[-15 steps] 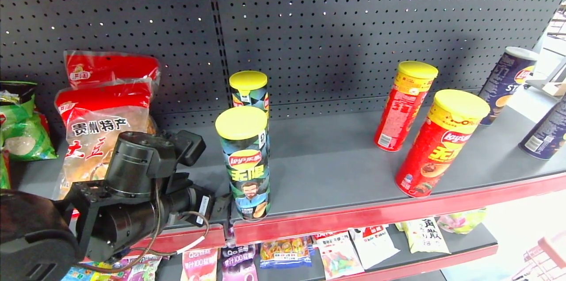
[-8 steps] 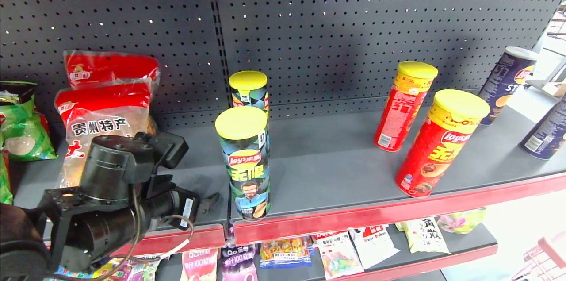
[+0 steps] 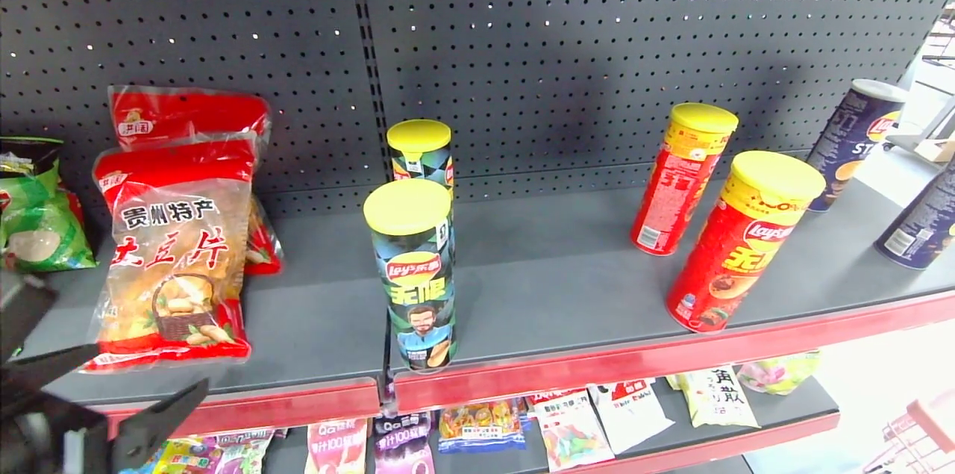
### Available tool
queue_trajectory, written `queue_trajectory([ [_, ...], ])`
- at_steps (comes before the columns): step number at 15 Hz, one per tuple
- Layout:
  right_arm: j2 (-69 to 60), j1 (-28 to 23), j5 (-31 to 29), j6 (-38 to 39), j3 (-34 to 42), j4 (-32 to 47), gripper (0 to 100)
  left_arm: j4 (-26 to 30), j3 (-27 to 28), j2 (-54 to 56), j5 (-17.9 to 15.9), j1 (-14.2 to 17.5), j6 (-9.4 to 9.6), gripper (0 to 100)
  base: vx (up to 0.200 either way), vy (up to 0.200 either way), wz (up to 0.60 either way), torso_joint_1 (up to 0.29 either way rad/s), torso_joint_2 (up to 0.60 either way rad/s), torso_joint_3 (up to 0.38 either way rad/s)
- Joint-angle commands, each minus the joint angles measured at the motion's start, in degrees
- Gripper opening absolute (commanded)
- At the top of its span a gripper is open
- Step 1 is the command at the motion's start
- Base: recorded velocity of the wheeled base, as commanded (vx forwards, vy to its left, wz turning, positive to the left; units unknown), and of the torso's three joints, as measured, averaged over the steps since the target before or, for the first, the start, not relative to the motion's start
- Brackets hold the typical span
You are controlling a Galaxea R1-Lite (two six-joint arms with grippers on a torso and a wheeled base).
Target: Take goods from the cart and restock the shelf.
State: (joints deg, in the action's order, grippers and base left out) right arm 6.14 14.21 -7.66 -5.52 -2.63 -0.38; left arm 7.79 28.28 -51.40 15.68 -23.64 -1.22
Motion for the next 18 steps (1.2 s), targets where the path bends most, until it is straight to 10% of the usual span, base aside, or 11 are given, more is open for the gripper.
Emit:
queue_trajectory([
  [1, 3.44, -6.13, -0.78, -0.01, -1.32, 0.03, 100, 19.19, -1.65, 25.12, -0.12, 11.16, -3.35, 100, 0.0, 0.0, 0.0, 0.0, 0.0, 0.0],
  [4, 1.33, -13.51, -0.43, -0.01, -0.18, 2.14, 100, 17.7, -7.54, 31.8, -0.38, 15.11, -6.08, 100, 0.0, 0.0, 0.0, 0.0, 0.0, 0.0],
  [5, -1.4, -13.25, 1.59, 0.07, -0.18, 2.58, 100, 8.29, -14.22, 37.33, -1.44, 15.02, -5.99, 100, 0.0, 0.0, 0.0, 0.0, 0.0, 0.0],
  [10, -6.06, -14.13, 5.99, -0.1, 0.26, 1.87, 100, -10.25, -28.28, 46.03, -8.73, 14.67, -2.38, 100, 0.0, 0.0, 0.0, 0.0, 0.0, 0.0],
  [12, -6.14, -14.13, 5.63, 0.07, 0.26, 1.87, 100, -8.49, -28.28, 46.12, -16.12, 14.67, -0.89, 100, 0.0, 0.0, 0.0, 0.0, 0.0, 0.0],
  [18, -6.14, -14.13, 4.58, 3.15, 0.17, 2.22, 100, -7.35, -28.28, 45.86, -14.18, 15.55, 0.16, 100, 0.0, 0.0, 0.0, 0.0, 0.0, 0.0],
])
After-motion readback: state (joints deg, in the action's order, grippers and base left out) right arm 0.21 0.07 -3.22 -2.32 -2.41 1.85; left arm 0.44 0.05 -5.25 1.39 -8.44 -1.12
